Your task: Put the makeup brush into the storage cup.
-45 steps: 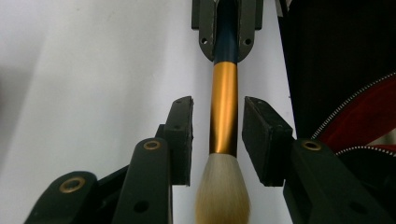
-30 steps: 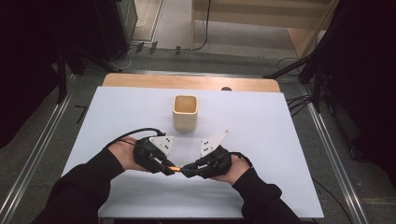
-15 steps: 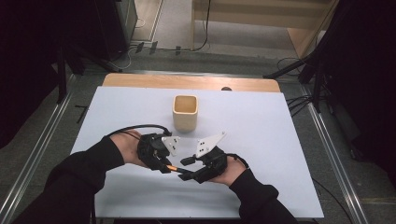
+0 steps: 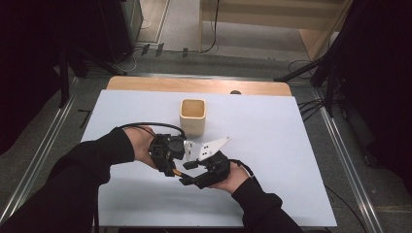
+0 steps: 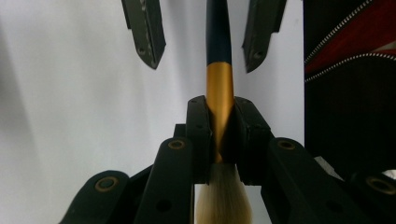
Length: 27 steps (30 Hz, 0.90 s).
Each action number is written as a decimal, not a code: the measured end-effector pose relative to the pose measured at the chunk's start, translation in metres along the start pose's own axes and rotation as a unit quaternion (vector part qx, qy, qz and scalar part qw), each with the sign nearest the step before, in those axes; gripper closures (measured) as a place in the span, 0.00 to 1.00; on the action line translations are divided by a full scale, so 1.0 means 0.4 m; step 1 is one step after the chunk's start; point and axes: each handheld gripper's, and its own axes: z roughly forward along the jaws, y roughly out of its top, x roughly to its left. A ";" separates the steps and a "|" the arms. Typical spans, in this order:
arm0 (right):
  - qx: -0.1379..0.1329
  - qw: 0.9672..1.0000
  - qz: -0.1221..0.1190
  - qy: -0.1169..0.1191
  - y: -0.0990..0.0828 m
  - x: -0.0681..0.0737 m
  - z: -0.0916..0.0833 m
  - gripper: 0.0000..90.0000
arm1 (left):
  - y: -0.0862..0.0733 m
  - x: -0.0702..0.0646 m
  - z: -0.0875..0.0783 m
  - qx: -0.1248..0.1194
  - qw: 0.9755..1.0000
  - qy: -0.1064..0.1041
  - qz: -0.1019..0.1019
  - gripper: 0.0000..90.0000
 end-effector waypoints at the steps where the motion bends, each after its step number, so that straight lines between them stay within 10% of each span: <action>1: -0.001 1.000 0.003 0.002 0.000 -0.002 0.002 0.56 | 0.001 0.001 0.001 0.004 1.000 -0.002 0.003 0.88; 13: 0.006 1.000 0.002 0.018 0.002 0.004 0.032 0.85 | 0.002 0.009 0.014 0.020 1.000 -0.010 -0.001 0.88; 22: 0.010 1.000 -0.010 0.028 0.005 0.008 0.031 0.88 | -0.003 0.012 0.011 0.010 1.000 -0.023 0.001 0.87; 27: 0.008 1.000 -0.005 0.023 0.006 0.008 0.023 0.88 | -0.019 0.019 0.002 -0.037 0.999 -0.034 -0.015 0.57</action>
